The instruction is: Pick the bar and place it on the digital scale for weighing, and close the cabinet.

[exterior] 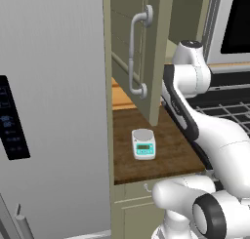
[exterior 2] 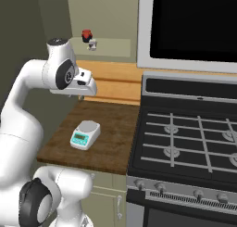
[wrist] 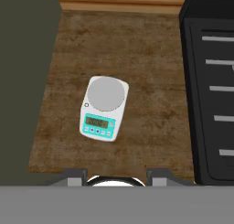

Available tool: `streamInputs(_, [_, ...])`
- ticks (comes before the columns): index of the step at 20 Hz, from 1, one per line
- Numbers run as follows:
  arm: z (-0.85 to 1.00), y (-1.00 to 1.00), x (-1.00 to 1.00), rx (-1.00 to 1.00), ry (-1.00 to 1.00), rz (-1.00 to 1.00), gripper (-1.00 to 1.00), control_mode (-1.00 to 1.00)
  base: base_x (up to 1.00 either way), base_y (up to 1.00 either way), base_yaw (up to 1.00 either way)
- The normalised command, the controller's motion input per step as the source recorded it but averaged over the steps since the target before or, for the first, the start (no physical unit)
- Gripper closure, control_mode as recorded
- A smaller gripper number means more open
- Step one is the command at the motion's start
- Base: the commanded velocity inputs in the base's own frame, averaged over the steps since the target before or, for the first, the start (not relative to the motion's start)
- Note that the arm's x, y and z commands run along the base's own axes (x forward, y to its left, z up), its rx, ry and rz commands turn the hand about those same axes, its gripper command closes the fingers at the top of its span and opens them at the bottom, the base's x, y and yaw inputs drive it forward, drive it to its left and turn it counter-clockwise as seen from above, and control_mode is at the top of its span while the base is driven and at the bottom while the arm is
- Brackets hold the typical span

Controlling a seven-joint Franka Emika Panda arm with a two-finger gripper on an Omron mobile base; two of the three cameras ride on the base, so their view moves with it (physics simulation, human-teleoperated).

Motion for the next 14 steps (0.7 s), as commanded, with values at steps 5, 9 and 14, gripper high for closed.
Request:
streamInputs(5, [0.00,0.00,-0.32,0.00,-0.01,0.00,-1.00,-1.00,0.00,0.00,0.00])
streamInputs(9, [0.19,0.00,-0.23,0.00,-0.10,0.05,-1.00,-1.00,0.00,0.00,0.00])
streamInputs(14, [0.41,0.00,-0.14,0.00,-0.16,0.04,-1.00,-1.00,0.00,0.00,0.00])
